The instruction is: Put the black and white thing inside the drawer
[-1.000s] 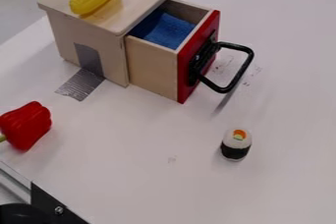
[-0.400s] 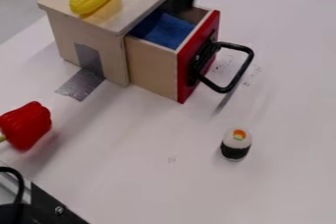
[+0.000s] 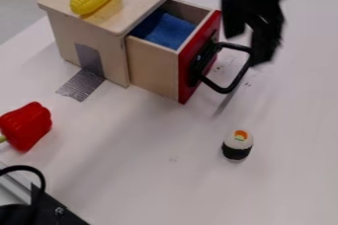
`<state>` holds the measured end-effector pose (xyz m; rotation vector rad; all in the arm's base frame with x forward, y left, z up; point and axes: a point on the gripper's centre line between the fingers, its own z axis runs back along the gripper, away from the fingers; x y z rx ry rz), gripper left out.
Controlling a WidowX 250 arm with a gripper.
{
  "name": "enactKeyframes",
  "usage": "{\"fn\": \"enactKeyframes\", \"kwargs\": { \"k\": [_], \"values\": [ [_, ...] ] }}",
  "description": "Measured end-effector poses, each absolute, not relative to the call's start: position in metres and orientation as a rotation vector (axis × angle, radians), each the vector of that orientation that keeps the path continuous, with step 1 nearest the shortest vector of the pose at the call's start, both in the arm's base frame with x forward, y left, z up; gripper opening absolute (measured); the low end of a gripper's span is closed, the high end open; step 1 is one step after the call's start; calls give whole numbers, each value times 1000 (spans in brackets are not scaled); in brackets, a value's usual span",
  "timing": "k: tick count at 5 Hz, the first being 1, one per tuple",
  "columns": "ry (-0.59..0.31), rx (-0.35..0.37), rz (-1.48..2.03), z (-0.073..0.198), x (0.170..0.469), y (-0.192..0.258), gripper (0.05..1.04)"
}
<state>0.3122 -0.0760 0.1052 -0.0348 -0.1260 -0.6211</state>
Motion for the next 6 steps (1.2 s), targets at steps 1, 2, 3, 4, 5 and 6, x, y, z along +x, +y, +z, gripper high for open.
{"fn": "enactKeyframes", "kwargs": {
  "k": [1,2,3,4,5,6],
  "values": [
    [-92,-43,-621,75,312,-98,997],
    [-52,-28,-635,58,307,-102,997],
    [-23,2,-636,50,300,-95,997],
    [17,15,-641,41,288,-88,997],
    [30,2,-643,39,273,-86,997],
    [39,-6,-656,37,260,-92,997]
  ]
}}
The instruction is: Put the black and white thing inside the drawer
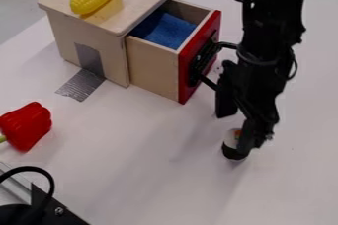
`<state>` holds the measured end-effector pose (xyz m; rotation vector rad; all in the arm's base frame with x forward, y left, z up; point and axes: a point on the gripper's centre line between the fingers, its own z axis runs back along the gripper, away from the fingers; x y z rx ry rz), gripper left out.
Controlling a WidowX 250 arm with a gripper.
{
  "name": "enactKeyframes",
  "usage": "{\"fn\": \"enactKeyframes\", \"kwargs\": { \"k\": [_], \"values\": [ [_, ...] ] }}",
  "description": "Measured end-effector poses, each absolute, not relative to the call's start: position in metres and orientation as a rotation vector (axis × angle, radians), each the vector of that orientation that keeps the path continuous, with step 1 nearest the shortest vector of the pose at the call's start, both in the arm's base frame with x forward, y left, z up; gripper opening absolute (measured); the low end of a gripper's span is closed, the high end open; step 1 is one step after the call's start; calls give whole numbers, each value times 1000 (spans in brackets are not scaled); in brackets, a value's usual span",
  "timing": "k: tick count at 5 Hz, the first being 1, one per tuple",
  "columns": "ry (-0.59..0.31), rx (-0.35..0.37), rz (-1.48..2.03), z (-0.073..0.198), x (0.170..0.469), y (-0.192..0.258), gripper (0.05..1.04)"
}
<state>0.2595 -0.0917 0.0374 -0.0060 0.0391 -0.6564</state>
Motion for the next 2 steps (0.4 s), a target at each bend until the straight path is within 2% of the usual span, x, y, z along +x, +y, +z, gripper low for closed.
{"fn": "enactKeyframes", "kwargs": {
  "k": [2],
  "values": [
    [44,-6,-658,29,257,-97,997]
  ]
}}
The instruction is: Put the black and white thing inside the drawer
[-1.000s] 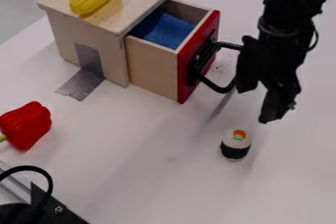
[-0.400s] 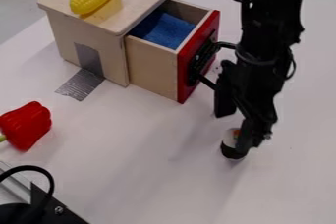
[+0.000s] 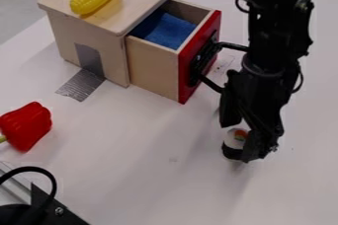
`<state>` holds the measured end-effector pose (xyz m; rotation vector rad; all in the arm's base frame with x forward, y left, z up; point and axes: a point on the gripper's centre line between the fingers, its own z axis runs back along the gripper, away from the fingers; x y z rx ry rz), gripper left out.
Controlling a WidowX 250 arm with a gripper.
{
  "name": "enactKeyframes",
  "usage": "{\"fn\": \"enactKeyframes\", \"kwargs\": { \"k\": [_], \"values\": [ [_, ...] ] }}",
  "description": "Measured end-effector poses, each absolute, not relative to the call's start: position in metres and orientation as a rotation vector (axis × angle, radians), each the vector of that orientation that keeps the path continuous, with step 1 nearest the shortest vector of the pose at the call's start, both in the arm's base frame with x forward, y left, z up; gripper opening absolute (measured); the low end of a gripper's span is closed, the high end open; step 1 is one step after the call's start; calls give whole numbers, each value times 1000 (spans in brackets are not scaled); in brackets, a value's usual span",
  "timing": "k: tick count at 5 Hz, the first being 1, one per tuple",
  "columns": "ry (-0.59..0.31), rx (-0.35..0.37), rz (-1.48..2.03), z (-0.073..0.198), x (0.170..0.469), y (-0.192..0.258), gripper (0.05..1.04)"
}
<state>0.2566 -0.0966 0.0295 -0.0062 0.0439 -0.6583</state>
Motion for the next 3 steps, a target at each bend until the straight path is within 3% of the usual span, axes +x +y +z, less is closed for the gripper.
{"fn": "enactKeyframes", "kwargs": {
  "k": [2,3],
  "values": [
    [103,2,-654,11,256,-92,941],
    [92,-8,-650,10,258,-93,655]
  ]
}}
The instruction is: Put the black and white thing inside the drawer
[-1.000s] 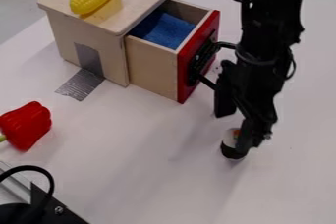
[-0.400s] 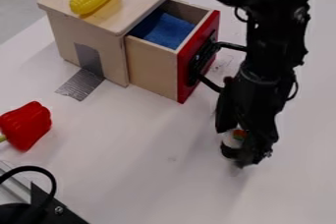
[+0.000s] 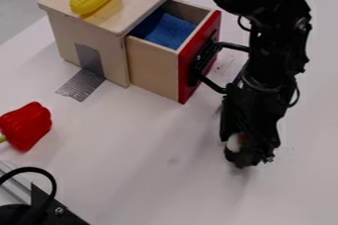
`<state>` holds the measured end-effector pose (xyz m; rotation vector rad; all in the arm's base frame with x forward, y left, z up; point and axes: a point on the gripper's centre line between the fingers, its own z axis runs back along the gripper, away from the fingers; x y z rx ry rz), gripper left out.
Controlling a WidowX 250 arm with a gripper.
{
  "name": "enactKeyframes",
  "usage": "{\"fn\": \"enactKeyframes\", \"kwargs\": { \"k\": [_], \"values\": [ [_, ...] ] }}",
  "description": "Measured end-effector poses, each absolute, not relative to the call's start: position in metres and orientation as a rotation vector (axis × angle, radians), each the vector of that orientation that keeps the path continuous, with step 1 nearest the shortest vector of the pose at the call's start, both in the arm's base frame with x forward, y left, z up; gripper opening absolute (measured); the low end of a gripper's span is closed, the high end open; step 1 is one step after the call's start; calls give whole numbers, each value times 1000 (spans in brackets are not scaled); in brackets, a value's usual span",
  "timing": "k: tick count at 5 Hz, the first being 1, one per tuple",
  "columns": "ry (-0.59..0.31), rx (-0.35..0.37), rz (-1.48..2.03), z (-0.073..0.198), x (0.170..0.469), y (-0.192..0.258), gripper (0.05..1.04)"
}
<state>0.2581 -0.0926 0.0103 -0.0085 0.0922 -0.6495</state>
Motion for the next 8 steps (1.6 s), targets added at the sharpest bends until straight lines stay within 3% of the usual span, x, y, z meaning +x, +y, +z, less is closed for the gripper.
{"fn": "enactKeyframes", "kwargs": {
  "k": [1,2,4,5,7,8],
  "values": [
    [89,-11,-641,10,259,-92,444],
    [64,-10,-594,25,262,-78,377],
    [-39,-1,-464,107,283,-41,364],
    [-64,8,-352,128,294,-10,364],
    [-84,24,-151,130,314,54,364],
    [-64,21,-103,122,319,68,427]
  ]
}}
